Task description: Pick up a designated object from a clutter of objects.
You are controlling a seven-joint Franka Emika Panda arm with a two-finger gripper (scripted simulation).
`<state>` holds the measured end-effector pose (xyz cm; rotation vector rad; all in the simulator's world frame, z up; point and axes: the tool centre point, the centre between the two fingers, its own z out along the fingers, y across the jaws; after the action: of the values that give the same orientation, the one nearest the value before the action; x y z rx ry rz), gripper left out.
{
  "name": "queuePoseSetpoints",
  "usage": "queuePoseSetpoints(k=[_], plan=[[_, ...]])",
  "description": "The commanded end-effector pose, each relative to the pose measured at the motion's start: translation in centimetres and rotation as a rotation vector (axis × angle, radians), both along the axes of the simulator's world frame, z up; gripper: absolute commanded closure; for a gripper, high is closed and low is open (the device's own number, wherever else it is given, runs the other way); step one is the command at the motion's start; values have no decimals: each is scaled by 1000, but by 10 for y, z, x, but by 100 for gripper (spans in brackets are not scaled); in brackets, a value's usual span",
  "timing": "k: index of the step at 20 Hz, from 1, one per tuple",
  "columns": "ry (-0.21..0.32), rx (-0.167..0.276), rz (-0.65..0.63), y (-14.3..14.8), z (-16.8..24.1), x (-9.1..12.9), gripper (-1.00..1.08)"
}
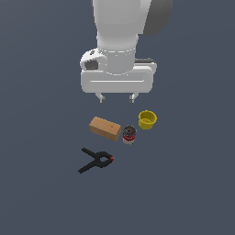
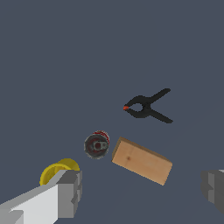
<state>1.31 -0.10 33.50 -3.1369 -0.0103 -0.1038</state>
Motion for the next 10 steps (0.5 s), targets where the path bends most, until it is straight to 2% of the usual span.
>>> queuePoseSetpoints(k=[1, 10], plan=[[0, 0, 0, 0, 0, 0, -20], [-2, 4, 11, 1, 1, 0, -20]])
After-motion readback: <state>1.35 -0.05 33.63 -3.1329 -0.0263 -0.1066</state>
